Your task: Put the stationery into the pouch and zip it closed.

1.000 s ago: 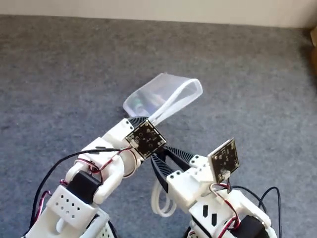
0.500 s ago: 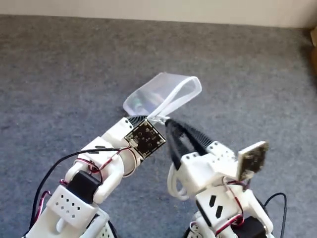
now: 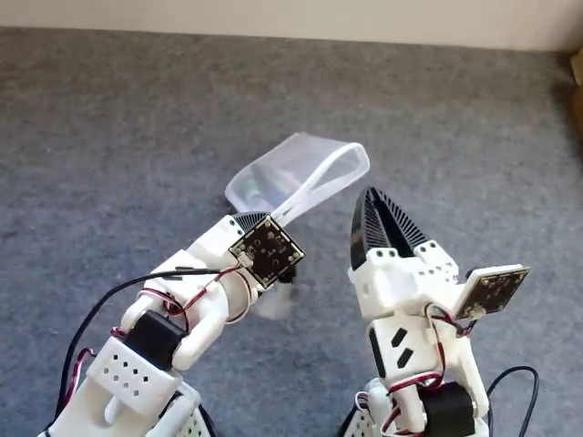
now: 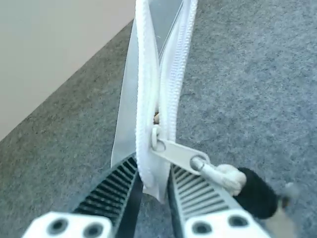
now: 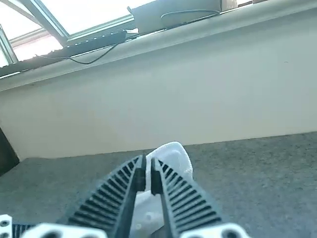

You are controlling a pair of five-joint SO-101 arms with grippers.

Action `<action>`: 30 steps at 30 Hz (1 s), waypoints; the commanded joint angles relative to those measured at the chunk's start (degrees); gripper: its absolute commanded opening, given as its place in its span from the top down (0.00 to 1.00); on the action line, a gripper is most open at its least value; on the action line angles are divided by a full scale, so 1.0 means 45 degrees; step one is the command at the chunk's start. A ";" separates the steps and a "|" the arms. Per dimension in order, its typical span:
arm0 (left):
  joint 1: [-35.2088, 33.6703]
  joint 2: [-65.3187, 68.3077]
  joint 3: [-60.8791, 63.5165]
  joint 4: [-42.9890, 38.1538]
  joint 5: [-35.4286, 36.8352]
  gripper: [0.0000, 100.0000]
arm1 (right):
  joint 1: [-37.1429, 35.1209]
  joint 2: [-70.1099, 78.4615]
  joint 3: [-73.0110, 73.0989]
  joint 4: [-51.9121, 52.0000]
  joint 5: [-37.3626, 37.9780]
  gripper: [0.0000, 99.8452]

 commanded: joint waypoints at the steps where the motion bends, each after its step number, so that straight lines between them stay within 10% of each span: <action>1: -0.0518 0.0029 0.0010 -0.0117 0.0176 0.99 | -0.1104 -0.0010 -0.0400 0.1514 0.0781 0.98; 15: -0.0518 0.0029 0.0010 -0.0117 0.0176 0.99 | -0.6476 0.0049 -0.1084 0.5167 0.1446 0.81; 30: -0.0459 0.0029 0.0010 -0.0117 0.0176 0.99 | -0.5499 0.0029 0.2608 0.0713 0.2676 0.81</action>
